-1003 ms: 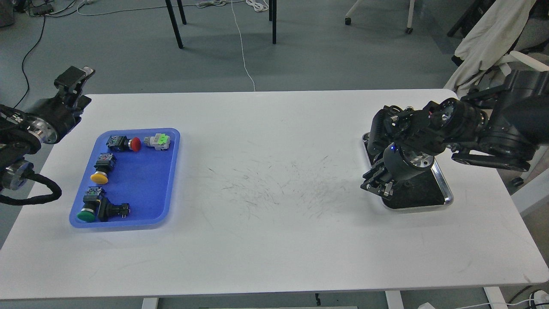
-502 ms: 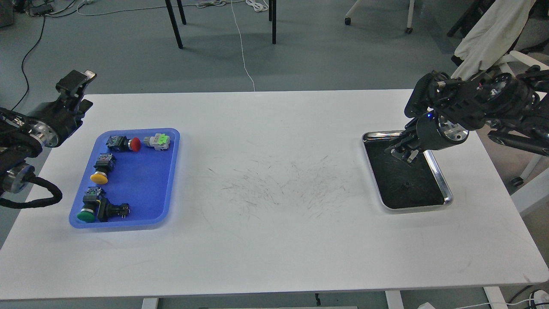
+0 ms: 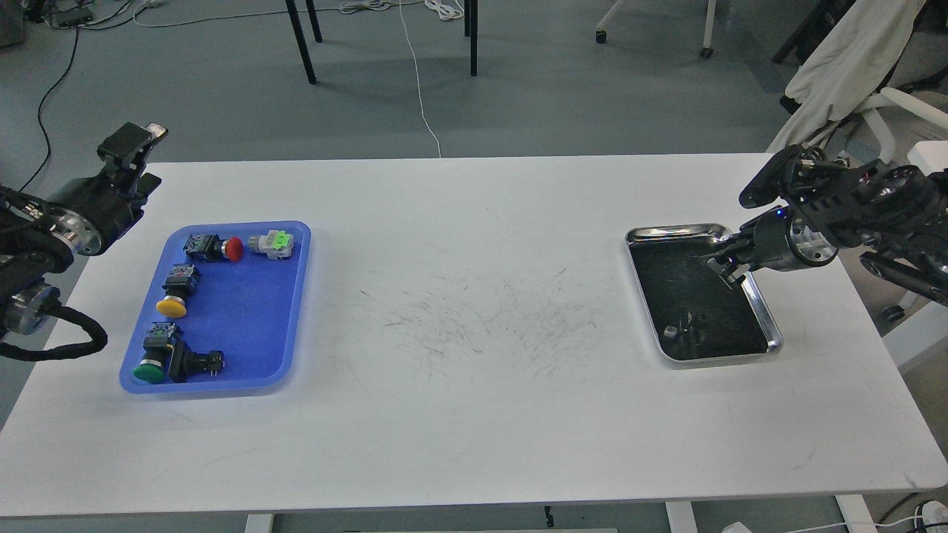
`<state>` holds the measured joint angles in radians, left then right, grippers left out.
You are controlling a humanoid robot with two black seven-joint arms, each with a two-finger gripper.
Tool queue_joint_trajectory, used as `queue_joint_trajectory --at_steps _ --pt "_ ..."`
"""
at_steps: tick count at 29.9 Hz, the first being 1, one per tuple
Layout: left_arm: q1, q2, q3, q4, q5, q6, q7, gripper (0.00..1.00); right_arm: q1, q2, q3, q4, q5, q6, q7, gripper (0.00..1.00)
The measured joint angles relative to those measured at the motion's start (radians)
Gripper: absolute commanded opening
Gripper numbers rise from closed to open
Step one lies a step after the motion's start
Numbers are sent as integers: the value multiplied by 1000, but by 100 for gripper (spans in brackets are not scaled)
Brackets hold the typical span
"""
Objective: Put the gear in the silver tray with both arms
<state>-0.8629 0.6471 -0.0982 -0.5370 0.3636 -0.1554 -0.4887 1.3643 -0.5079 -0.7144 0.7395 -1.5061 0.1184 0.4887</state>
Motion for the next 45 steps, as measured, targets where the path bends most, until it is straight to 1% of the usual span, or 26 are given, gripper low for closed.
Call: queue_joint_trajectory --at_steps 7,10,12,15,17,19,21,22,23,27,29,30,32,33,37,45 --pt "6 -1 0 4 0 0 0 93 -39 55 4 -49 0 -4 0 9" --pt "7 -2 -1 5 -1 1 0 93 -64 69 4 -81 0 -4 0 12" --pt "7 -3 -1 5 -2 1 0 93 -75 78 4 -99 0 -5 0 17" --pt "7 -3 -2 5 -2 2 0 93 -77 91 4 -102 0 -5 0 21" --pt "7 -3 -2 5 -2 2 0 93 -77 96 4 -102 1 -5 0 29" --pt "7 -3 -2 5 -2 2 0 93 -77 98 5 -105 1 -5 0 39" --pt "7 -3 -2 5 -2 3 0 93 -77 98 7 -105 3 -5 0 46" --pt "7 -2 -2 5 -2 3 0 93 -77 98 8 -104 5 -5 0 52" --pt "6 -2 -2 5 -2 3 0 93 -77 98 11 -104 6 -5 0 57" --pt "6 -2 -2 5 -2 3 0 93 -78 98 49 -101 8 -6 0 63" --pt "6 -2 -2 5 -2 4 0 93 -83 98 68 -99 8 -6 0 69" --pt "6 -2 -1 5 -2 4 0 93 -84 98 79 -99 9 -6 0 74" --pt "6 -2 -1 5 -2 4 0 93 -84 93 111 -99 22 -6 0 87" --pt "6 -2 -1 5 -2 4 0 93 -84 91 141 -99 46 -3 0 90" --pt "6 0 0 5 -2 4 0 93 -72 86 247 -94 208 8 0 93" --pt "16 1 0 5 0 3 0 93 4 53 303 -97 477 -2 0 94"
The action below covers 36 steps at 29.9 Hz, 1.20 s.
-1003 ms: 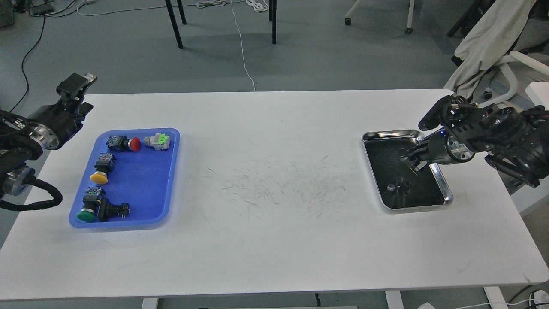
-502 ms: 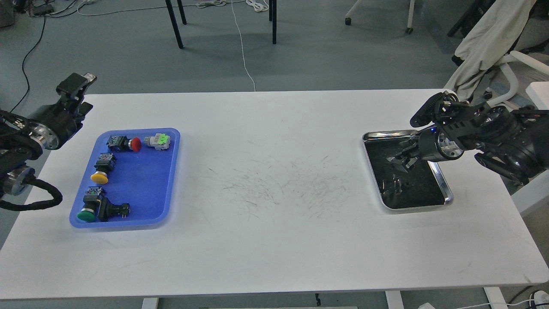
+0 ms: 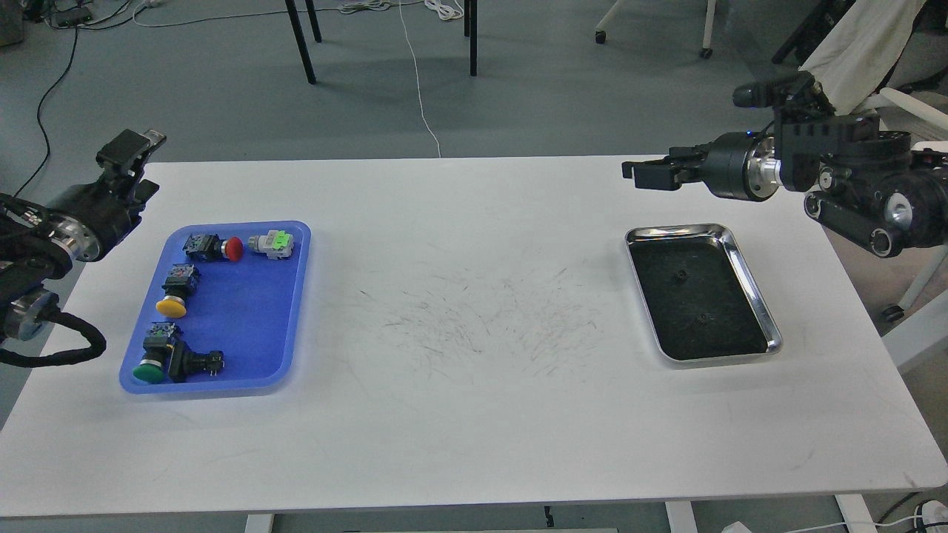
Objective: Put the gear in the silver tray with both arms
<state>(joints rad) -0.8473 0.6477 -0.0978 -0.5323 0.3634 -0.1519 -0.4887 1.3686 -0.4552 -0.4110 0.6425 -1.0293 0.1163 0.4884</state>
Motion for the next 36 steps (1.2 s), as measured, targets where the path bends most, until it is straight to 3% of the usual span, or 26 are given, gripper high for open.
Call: queue_joint_trajectory --at_steps 15,19,28,36 --pt "20 -2 -68 -26 -84 -3 0 96 -40 -80 324 -12 462 -53 0 99" --pt "20 -13 -101 -39 -120 -3 0 97 -81 -79 338 -21 590 -116 0 99" --pt "18 -67 -189 -44 -130 5 0 98 -148 -67 363 -22 771 -151 0 99" --pt "0 -104 -282 -47 -139 -10 0 98 -204 -52 362 -9 807 -228 0 99"
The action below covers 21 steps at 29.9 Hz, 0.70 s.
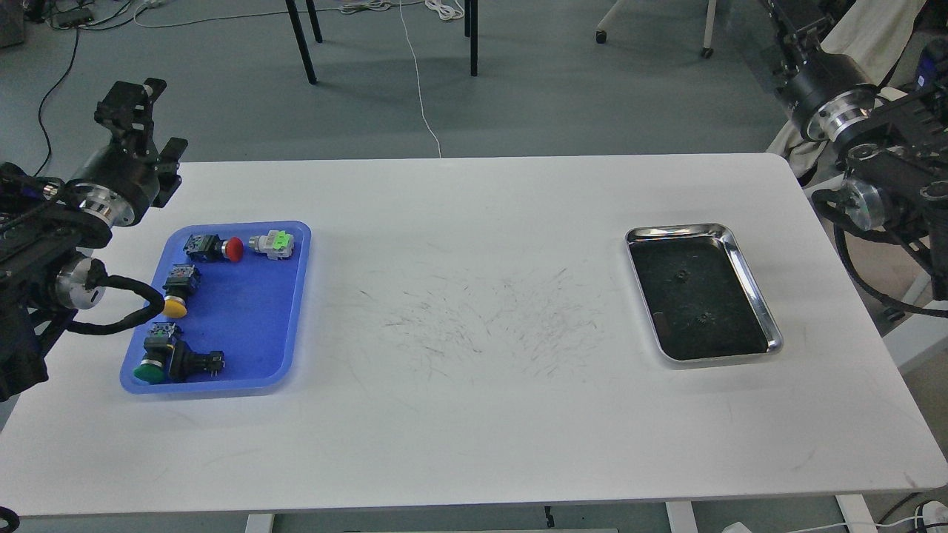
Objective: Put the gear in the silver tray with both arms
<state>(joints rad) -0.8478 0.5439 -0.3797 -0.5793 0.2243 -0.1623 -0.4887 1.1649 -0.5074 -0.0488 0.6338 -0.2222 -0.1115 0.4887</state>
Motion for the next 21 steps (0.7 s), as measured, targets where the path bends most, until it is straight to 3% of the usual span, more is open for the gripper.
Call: queue_joint_trajectory --at_steps 6,14,21 --pt "-26 -12 -40 5 -29 -47 0 98 -20 38 9 4 64 6 0 99" --pt "-27 -46 -88 7 -101 -73 0 98 -30 68 63 22 341 53 0 99" --pt "-25 -61 -112 1 -109 -90 7 98 -62 76 160 74 385 60 0 99"
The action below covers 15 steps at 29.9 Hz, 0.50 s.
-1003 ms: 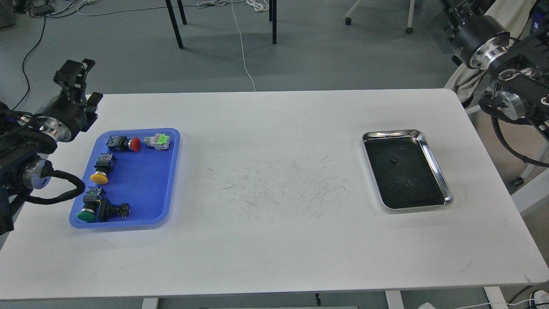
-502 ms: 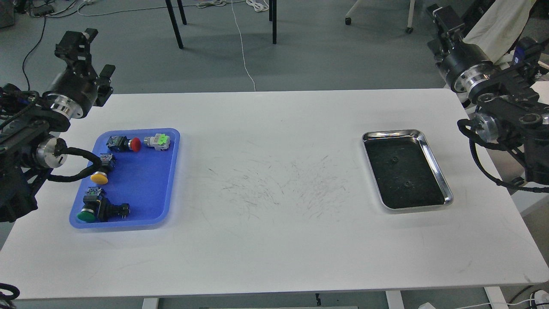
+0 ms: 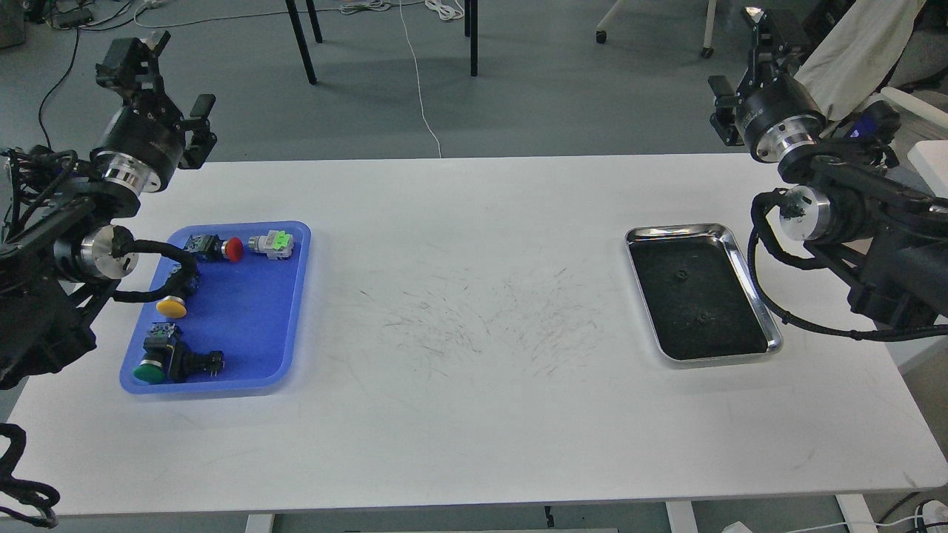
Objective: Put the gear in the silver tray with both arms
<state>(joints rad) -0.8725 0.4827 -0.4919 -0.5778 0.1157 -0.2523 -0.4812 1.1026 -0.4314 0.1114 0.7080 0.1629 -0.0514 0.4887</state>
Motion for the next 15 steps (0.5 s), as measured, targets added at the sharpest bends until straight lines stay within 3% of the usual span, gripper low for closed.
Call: queue_joint_trajectory --at_steps 8,11,15 --pt "-2 4 3 -4 -8 -45 173 98 -18 2 18 3 22 6 -25 99" --pt "-24 10 8 -3 -15 -107 191 99 -25 3 15 -2 21 7 -28 99" --pt "-56 14 16 55 -3 -203 184 99 -23 3 19 1 23 7 -45 99"
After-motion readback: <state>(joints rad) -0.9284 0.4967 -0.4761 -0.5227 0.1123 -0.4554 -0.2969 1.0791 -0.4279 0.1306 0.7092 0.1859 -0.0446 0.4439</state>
